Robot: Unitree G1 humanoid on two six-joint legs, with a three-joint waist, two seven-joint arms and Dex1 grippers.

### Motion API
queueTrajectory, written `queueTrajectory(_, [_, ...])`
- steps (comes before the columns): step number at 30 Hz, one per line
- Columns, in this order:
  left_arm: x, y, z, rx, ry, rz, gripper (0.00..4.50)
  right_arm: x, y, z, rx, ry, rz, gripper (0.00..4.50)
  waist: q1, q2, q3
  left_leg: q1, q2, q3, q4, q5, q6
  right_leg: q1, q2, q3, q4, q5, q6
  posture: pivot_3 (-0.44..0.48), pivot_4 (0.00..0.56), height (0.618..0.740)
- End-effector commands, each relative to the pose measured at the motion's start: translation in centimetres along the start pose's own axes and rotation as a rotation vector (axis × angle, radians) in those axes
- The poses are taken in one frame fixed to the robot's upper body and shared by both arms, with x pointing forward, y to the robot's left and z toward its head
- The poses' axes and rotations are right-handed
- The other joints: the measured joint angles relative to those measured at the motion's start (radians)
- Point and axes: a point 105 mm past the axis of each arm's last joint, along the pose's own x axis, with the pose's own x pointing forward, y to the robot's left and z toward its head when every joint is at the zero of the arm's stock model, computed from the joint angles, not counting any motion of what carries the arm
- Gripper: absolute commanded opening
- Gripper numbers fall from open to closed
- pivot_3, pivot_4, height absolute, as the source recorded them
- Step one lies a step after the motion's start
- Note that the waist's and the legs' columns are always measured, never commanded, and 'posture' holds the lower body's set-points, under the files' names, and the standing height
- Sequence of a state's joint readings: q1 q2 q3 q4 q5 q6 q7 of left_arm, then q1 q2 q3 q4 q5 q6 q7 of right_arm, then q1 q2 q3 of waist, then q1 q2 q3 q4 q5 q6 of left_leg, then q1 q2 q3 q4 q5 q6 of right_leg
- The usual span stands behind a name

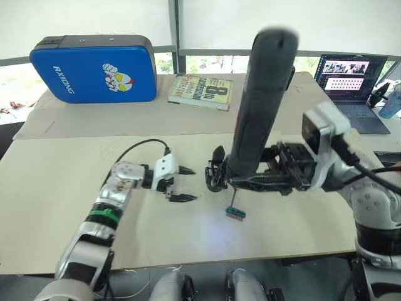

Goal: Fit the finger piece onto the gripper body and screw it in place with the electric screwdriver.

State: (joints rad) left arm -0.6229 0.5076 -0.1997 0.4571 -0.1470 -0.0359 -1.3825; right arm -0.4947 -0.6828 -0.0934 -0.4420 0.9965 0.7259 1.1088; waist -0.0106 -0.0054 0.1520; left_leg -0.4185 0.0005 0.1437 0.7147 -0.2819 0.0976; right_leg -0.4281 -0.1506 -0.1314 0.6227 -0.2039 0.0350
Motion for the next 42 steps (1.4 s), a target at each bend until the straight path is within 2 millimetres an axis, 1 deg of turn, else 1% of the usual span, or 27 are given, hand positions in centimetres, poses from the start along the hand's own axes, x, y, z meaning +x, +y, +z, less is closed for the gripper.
queueTrajectory(1, [0.2,-2.9,1.7,0.028,-0.034,-0.135,4.5,-0.9,0.4,0.5,-0.142,-0.009,-0.088,1.9,0.007,0.0,0.0,0.001,0.0,0.0,0.0,0.0,0.0,0.001,0.0,0.0,0.0,0.0,0.0,0.0,0.15,0.74])
queueTrajectory(3, [0.7,-4.2,2.1,0.03,-0.046,-0.173,4.5,-1.6,0.0,-0.1,-0.158,-0.017,-0.171,1.9,0.012,0.0,0.0,0.002,0.0,0.0,0.0,0.0,0.0,0.001,0.0,0.001,0.0,0.0,0.0,0.0,0.15,0.74])
queueTrajectory(5, [2.1,-5.2,2.6,0.027,-0.08,-0.19,4.5,-2.4,-0.3,-1.0,-0.186,-0.019,-0.263,1.9,0.024,0.0,0.0,0.002,0.0,0.0,0.0,0.0,0.0,0.002,0.0,0.001,0.0,0.0,0.0,0.0,0.15,0.74])
queueTrajectory(7, [3.2,-5.8,2.8,0.026,-0.098,-0.192,4.5,-2.6,-0.2,-1.7,-0.215,-0.019,-0.313,1.9,0.026,0.0,0.0,0.003,-0.001,-0.001,0.0,0.0,0.0,0.003,0.0,0.001,0.0,0.0,0.001,0.0,0.15,0.74])
queueTrajectory(11, [5.1,-6.1,3.0,0.03,-0.128,-0.187,4.5,-2.6,-0.2,-3.0,-0.245,-0.021,-0.378,1.9,0.023,0.0,0.0,0.003,-0.001,0.0,0.0,0.0,0.0,0.003,0.001,0.002,0.0,0.0,0.001,0.0,0.15,0.74])
queueTrajectory(15, [6.0,-5.8,3.2,0.028,-0.142,-0.179,4.5,-2.6,-0.2,-3.3,-0.258,-0.032,-0.423,1.9,0.02,0.0,0.0,0.004,0.0,0.001,0.0,0.0,0.0,0.003,0.002,0.003,0.0,-0.001,0.0,0.0,0.15,0.74])
queueTrajectory(25, [7.1,-5.1,3.2,0.024,-0.151,-0.178,4.5,-1.9,0.1,-3.5,-0.247,-0.037,-0.449,1.9,0.025,0.0,0.0,0.004,0.0,0.0,0.0,0.0,0.0,0.003,0.002,0.003,0.0,-0.001,0.0,0.0,0.15,0.74])
queueTrajectory(33, [7.3,-4.8,3.4,0.033,-0.155,-0.171,4.5,-1.9,0.0,-3.5,-0.241,-0.029,-0.459,1.9,0.024,0.0,0.0,0.004,0.0,0.0,0.0,0.0,0.0,0.003,0.002,0.003,0.0,-0.001,0.0,0.0,0.15,0.74])
queueTrajectory(42, [7.3,-4.5,3.6,0.03,-0.165,-0.16,4.5,-2.0,-0.2,-4.0,-0.23,-0.011,-0.463,1.9,0.024,0.0,0.0,0.004,0.0,0.0,0.0,0.0,0.0,0.003,0.002,0.003,0.0,-0.001,0.0,0.0,0.15,0.74])
